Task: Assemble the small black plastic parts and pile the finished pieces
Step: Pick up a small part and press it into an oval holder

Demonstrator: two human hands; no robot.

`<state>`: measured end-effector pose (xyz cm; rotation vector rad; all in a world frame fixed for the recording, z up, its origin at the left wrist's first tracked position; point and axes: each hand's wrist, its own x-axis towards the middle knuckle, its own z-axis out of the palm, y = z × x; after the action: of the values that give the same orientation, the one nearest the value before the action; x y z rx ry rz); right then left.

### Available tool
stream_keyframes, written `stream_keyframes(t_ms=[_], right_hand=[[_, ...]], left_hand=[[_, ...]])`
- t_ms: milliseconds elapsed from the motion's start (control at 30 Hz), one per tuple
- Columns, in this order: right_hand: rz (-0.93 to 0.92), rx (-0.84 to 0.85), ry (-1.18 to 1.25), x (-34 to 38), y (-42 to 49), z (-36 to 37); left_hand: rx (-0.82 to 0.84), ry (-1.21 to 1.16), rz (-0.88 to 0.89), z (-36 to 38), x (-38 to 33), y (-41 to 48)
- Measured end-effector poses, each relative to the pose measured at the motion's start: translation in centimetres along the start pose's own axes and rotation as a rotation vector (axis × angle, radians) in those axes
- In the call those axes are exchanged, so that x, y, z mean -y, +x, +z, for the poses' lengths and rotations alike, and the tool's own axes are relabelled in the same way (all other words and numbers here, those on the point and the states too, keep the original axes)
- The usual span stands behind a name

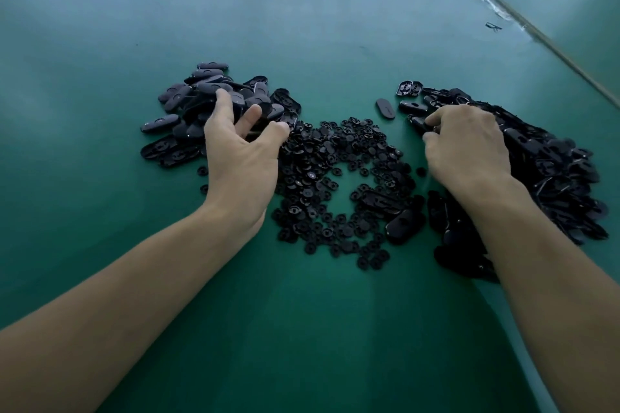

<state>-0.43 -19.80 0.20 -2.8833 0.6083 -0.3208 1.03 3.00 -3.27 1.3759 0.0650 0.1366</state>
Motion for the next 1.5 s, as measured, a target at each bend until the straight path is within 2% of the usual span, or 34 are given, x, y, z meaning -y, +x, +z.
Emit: stream_keyframes(t_ms=[133, 367, 500, 567, 667, 800, 933, 1067, 1200, 1333, 1500], right_hand=[[0.003, -0.088, 0.067, -0.1, -0.5, 0.0], [-0.021, -0.202, 0.21, 0.3, -1.2, -0.3], [-0.296, -0.172, 0.559, 2.5, -3.3, -1.1], [-0.404, -0.17, 0.746, 3.7, -4.7, -1.1], [-0.429, -0.132, 0.969, 4.7, -6.1, -0.1], [-0.408, -0.013, 1.102, 4.5, -6.9, 1.4], [-0.436, -0.05, 1.008, 4.3, -7.0, 1.4], [-0.401, -0.162, 0.607, 4.4, -7.2, 1.4], [-0.361, -0.056, 0.336, 4.5, -7.3, 1.4], [-0.32, 0.038, 0.306, 5.1, -7.3, 1.1], [-0.312, 0.045, 0.297, 5.4, -7.2, 1.1]], left_hand=[[0.011, 0.106, 0.108, -0.1, 0.3, -0.4], [0.139, 0.165, 0.236, 0.1, -0.1, -1.1], [0.323, 0.165, 0.262, 0.3, -0.6, -2.2], [0.364, 0.157, 0.252, 0.4, -0.9, -2.5], [0.348, 0.075, 0.2, 0.4, -1.1, -2.4], [0.308, 0.029, 0.161, 0.4, -0.7, -2.0], [0.324, 0.044, 0.176, 0.2, -0.2, -1.8], [0.282, 0.061, 0.191, 0.2, -0.1, -1.4], [0.25, 0.077, 0.208, 0.2, 0.0, -1.3], [0.245, 0.056, 0.202, 0.2, 0.0, -1.4], [0.237, 0.04, 0.192, 0.3, 0.1, -1.3]])
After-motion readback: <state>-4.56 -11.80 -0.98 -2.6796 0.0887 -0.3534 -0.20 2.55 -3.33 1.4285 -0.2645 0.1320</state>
